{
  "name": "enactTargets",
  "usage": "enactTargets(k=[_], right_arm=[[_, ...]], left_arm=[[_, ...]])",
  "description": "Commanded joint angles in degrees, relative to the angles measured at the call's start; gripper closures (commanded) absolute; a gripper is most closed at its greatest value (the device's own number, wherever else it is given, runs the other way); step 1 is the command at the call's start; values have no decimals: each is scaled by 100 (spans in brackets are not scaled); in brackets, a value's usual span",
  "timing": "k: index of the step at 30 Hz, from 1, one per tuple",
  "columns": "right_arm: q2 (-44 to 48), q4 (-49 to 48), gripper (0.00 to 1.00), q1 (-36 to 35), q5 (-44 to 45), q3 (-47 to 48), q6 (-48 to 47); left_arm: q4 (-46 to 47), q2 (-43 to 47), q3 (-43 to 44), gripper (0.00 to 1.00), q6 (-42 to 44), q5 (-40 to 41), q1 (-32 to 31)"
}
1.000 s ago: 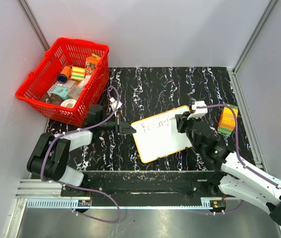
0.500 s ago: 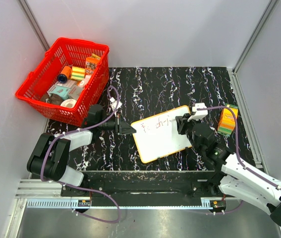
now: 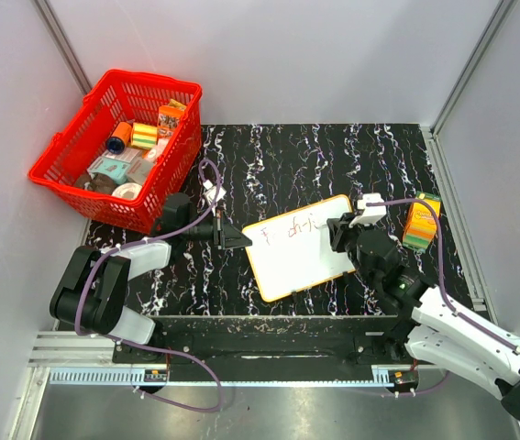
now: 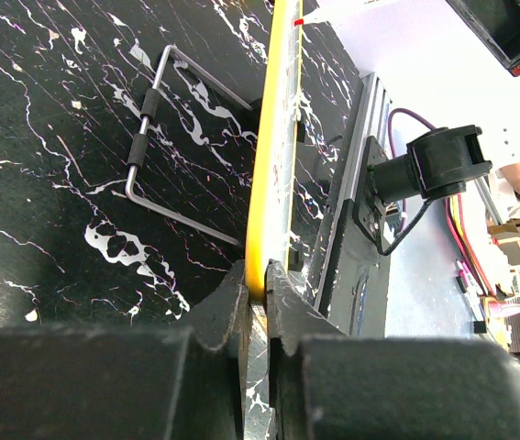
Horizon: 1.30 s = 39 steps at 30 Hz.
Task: Write a sentence on the whiteboard
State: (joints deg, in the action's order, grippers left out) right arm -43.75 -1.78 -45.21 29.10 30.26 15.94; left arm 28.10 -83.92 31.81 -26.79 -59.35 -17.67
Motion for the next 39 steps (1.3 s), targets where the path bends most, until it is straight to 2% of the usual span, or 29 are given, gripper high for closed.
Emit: enactTargets(k=[1, 20, 39], right_arm=[[50, 55, 100, 21, 306, 67, 49], [-433, -613, 100, 126, 465, 489, -144], [-196, -191, 100, 144, 210, 191, -4]], left_arm=[[-191, 25, -17, 100, 780, 143, -166], [-199, 34, -9, 100, 798, 143, -184], [-235, 25, -8, 100, 806, 161, -193]])
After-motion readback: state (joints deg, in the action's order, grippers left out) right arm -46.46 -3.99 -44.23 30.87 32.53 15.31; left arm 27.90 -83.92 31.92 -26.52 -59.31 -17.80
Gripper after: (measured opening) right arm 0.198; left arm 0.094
